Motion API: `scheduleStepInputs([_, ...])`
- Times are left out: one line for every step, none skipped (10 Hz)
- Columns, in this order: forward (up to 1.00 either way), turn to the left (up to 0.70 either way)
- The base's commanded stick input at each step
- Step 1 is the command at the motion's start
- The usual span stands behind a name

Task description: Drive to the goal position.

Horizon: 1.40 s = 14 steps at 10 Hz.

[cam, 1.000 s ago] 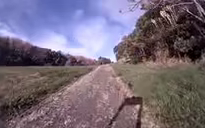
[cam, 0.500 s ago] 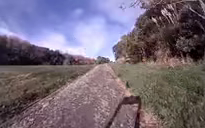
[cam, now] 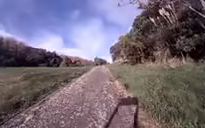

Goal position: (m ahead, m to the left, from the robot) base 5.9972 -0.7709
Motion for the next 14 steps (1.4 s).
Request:
scheduleStepInputs([0.7,0.0])
scheduleStepInputs([0.7,-0.01])
scheduleStepInputs([0.7,-0.14])
scheduleStepInputs([0.7,-0.14])
scheduleStepInputs([0.7,0.0])
scheduleStepInputs([0.7,0.0])
scheduleStepInputs([0.7,0.0])
scheduleStepInputs([0.7,0.0])
scheduleStepInputs([0.7,0.0])
scheduleStepInputs([0.7,0.0])
scheduleStepInputs([0.7,0.0])
scheduleStepInputs([0.7,0.0])
scheduleStepInputs([0.7,0.0])
scheduleStepInputs([0.7,0.0])
